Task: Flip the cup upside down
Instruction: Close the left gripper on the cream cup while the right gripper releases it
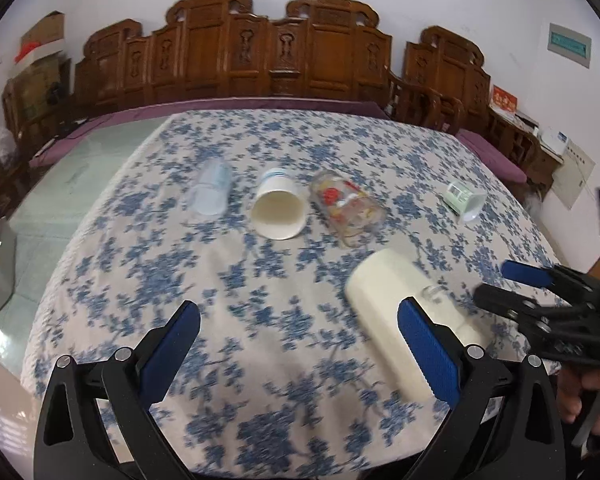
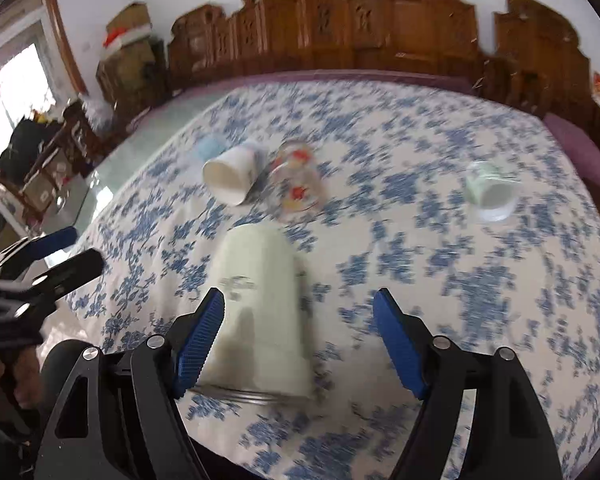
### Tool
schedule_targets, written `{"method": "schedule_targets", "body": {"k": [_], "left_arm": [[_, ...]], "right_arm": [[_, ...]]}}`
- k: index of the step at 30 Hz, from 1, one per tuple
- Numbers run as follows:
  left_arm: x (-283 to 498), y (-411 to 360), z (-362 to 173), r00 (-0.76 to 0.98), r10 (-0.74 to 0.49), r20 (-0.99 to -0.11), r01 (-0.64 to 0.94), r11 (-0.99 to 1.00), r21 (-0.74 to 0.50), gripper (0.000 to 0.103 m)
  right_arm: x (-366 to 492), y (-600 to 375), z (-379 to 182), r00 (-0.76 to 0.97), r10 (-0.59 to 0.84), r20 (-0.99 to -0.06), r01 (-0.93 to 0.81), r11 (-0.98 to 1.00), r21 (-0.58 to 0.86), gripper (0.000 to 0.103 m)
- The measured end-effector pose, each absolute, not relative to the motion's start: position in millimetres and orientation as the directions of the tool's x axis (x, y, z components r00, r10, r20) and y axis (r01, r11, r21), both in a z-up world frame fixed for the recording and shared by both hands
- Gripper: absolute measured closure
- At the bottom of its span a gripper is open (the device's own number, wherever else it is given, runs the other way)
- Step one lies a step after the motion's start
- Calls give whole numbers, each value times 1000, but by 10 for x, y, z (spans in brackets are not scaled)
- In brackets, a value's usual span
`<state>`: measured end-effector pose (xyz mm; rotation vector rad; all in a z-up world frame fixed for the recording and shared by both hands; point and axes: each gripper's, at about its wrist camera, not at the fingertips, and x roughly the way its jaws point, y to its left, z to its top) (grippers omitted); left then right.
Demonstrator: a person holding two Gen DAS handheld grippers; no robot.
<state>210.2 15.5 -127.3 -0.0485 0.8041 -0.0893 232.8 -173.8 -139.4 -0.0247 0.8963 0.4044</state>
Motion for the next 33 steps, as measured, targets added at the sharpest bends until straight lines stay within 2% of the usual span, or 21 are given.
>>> {"method": "schedule_targets", "body": {"k": [3, 6, 9, 14, 18, 33], "left_arm": [[2276, -43, -1315, 660, -114, -742, 78, 994, -83, 8], [2443, -176, -1384, 624, -118, -773, 78, 993, -88, 16], [2596, -252, -1472, 574, -132, -808, 75, 991, -109, 19], [2869, -317, -1668, 467, -160, -870, 33, 986, -164, 20], [2999, -338, -1738, 415, -222, -882, -12, 968, -249, 20], [3281, -561, -1989, 291, -318, -902, -100, 928, -359, 20]], "right_arm": [[2231, -1950, -1377, 590, 311, -745, -317, 938, 141, 21], [2171, -2122, -1419, 610, 293, -736, -290, 947, 137, 21], [2140, -2233, -1511, 616, 281, -736, -265, 954, 142, 21], [2149, -2354, -1675, 612, 284, -738, -237, 956, 171, 21], [2149, -2394, -1757, 605, 296, -739, -232, 953, 193, 21], [2145, -2539, -1754, 621, 304, -722, -206, 953, 224, 21]]}}
